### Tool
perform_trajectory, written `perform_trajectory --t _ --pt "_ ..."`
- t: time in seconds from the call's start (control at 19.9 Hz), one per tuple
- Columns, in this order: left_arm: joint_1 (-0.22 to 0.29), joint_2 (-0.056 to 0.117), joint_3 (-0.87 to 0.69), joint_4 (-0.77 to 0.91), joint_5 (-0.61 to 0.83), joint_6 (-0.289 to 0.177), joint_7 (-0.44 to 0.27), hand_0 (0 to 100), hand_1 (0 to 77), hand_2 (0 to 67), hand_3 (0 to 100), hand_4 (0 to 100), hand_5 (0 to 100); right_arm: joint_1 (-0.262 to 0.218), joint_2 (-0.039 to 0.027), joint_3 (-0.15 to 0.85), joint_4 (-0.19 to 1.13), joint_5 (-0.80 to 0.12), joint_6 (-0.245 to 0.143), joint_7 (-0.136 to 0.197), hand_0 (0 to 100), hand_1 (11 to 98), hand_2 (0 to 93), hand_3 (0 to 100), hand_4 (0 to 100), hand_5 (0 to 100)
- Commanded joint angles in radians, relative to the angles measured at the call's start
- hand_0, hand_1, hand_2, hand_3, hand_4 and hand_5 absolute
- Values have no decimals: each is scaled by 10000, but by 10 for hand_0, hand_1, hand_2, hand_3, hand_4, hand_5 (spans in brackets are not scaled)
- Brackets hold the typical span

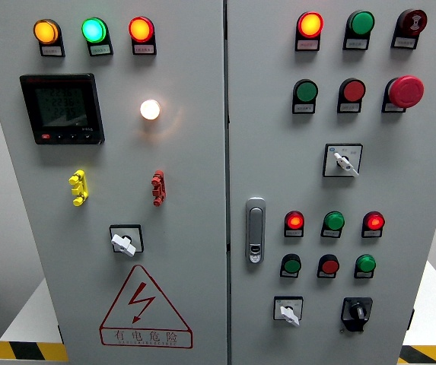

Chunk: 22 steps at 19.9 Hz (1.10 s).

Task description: Turn on light switch 1

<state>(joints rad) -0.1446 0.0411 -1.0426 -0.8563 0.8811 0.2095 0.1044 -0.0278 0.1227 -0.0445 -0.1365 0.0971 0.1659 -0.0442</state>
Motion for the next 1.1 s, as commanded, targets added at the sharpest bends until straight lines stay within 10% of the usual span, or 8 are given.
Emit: perform_trajectory --t 0.0,0.5,0.85,1.05 --pt "-149 49 1355 2525 -295 -1048 -1193 0 420 342 611 698 547 2 0 -15 0 -4 -2 12 0 223 0 109 229 146" --pt "-655 -349 6541 8007 -5004 -4854 -2087 0 260 224 218 417 365 2 0 0 0 -4 -2 12 0 223 0 109 229 146" --pt "-89 -288 8232 8593 -5052 -4902 -1705 0 105 68 14 30 54 2 0 0 0 -4 -2 12 0 223 0 109 229 146" --pt "-57 -273 8248 8593 -5083 -4764 -1596 0 44 18 0 0 0 2 0 0 0 -4 -2 12 0 223 0 109 229 146"
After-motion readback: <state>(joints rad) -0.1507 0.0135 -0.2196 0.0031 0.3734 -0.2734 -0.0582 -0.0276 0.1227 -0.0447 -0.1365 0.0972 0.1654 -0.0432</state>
